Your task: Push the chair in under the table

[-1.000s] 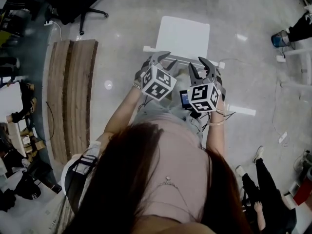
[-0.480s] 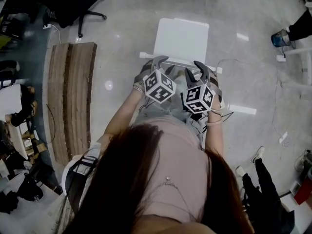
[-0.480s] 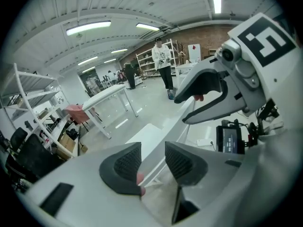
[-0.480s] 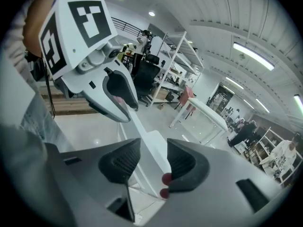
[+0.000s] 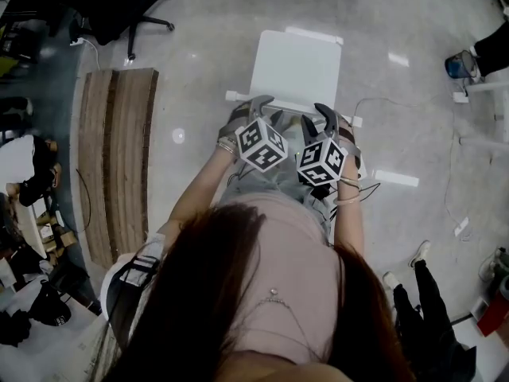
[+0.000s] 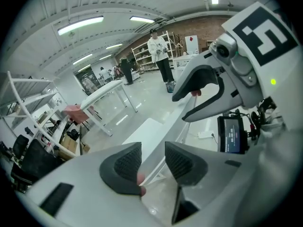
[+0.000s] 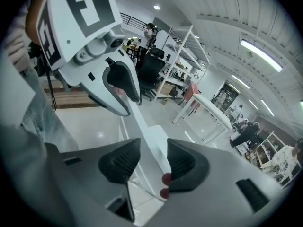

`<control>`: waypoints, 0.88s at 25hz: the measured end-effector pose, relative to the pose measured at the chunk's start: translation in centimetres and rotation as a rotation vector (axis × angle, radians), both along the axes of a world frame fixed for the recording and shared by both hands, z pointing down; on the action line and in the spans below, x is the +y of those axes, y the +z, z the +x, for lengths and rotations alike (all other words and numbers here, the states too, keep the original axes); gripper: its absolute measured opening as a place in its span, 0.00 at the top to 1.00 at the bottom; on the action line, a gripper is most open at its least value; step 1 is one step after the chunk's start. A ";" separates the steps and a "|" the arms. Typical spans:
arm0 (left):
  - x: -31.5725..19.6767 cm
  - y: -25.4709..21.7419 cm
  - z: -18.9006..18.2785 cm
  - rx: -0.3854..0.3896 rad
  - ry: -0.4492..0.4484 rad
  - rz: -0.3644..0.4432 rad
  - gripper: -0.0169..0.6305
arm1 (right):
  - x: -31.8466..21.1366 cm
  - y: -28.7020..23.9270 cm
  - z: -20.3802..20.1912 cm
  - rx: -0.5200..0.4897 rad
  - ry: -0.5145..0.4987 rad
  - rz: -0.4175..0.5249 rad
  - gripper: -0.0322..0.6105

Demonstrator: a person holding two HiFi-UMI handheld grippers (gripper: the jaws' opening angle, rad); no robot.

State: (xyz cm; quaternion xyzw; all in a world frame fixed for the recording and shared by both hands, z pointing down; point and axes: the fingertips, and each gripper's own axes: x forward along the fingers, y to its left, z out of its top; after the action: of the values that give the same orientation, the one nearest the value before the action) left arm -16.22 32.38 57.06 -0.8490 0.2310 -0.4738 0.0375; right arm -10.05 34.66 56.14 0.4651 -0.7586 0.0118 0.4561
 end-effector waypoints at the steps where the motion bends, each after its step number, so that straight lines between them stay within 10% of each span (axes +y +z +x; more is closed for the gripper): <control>1: 0.0 0.0 0.0 0.000 0.000 -0.003 0.73 | 0.0 0.1 0.1 0.003 -0.001 -0.003 0.69; 22: -0.4 1.4 -0.4 -0.224 0.187 0.095 0.74 | -0.8 1.6 -0.3 0.086 -0.019 -0.037 0.69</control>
State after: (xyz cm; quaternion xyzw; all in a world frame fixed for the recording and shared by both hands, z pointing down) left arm -16.58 31.94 58.47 -0.8059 0.1673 -0.5486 0.1469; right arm -10.37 33.87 57.71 0.4497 -0.7422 0.0013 0.4969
